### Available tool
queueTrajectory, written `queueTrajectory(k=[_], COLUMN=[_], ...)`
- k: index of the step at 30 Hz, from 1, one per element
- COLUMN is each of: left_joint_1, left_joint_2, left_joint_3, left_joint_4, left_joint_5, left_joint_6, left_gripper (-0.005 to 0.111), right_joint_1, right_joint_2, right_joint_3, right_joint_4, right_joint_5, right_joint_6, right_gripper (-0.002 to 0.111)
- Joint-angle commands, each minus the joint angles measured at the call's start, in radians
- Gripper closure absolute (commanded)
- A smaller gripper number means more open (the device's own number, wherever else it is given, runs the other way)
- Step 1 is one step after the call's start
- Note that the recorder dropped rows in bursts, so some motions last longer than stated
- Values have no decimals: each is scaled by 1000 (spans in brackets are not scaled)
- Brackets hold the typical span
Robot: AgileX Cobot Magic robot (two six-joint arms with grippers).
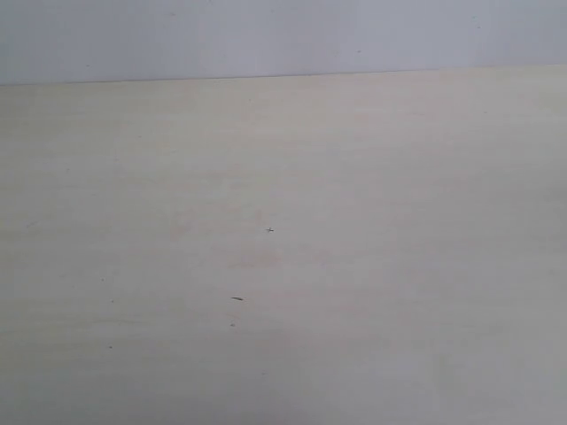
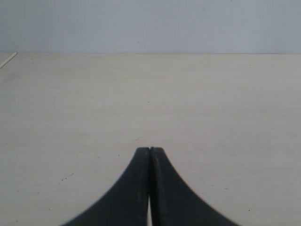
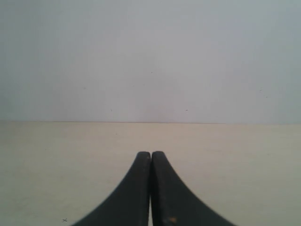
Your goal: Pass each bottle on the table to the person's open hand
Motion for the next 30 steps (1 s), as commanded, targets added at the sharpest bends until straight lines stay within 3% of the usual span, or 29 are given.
queueTrajectory(k=[1,11,18,24,30], left_joint_1=[5,5,5,5,5], left_joint_2=[-5,-5,-5,-5,-5], left_joint_3=[0,0,0,0,0], left_joint_4=[-2,-2,-2,-2,-2], left_joint_5=[-1,-1,-1,-1,-1], left_joint_6=[4,4,4,4,4], left_gripper=[107,107,107,107,107], right_joint_1=[-2,-5,-139,-268,-285], right_joint_2=[-5,-15,-185,-323,-334], right_joint_3=[5,5,5,5,5], right_joint_4=[-5,-10,-37,-37,-37], right_joint_5=[-5,-12,222,365,393], right_joint_6=[-3,-13,-270,-292,-291], right_gripper=[108,108,108,108,108])
